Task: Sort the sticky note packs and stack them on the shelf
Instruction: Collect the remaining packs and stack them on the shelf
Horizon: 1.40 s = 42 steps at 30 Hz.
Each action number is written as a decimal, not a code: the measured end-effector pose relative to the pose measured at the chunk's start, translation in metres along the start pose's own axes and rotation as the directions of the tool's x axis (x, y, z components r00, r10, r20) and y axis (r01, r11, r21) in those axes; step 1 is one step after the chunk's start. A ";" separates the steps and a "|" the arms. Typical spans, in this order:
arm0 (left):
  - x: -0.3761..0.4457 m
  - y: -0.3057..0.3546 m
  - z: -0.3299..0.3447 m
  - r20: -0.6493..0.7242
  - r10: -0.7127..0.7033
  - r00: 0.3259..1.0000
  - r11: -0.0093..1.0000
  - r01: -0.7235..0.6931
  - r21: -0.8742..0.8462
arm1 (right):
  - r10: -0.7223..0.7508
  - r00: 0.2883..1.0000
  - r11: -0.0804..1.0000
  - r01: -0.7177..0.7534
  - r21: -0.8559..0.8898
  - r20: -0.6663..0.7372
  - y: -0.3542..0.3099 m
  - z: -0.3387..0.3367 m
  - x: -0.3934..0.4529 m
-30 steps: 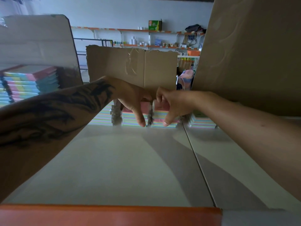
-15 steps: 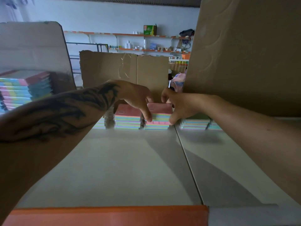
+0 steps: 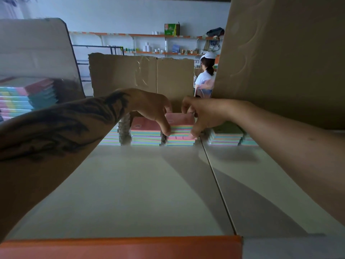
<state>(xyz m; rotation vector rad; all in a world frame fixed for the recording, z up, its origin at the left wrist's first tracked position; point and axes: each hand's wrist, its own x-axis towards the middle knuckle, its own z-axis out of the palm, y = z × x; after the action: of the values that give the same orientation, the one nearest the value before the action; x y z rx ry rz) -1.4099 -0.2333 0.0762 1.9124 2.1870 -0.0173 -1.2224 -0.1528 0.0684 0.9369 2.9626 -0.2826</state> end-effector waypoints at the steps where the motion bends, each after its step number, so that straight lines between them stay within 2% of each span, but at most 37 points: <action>1: -0.002 0.001 0.001 0.008 -0.007 1.000 1.000 0.007 -0.010 | 0.004 1.000 1.000 -0.004 -0.010 0.008 0.001 0.002 0.001; 7: -0.008 0.006 0.003 0.022 -0.009 1.000 0.999 0.010 -0.044 | 0.027 1.000 0.999 -0.026 -0.029 0.009 0.004 0.005 0.002; 15: -0.006 0.013 0.007 -0.047 -0.005 0.999 0.998 0.002 -0.060 | 0.030 0.999 0.999 -0.030 -0.027 0.011 0.012 0.004 0.000; 42: -0.034 0.021 0.003 -0.042 -0.004 0.999 0.999 0.006 0.041 | 0.024 1.000 1.000 -0.024 0.002 0.012 0.007 0.009 -0.002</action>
<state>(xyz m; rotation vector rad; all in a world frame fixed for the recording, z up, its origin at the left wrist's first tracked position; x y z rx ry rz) -1.3854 -0.2644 0.0829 1.9458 2.2355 -0.0229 -1.2177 -0.1501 0.0585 0.9673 2.9385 -0.2904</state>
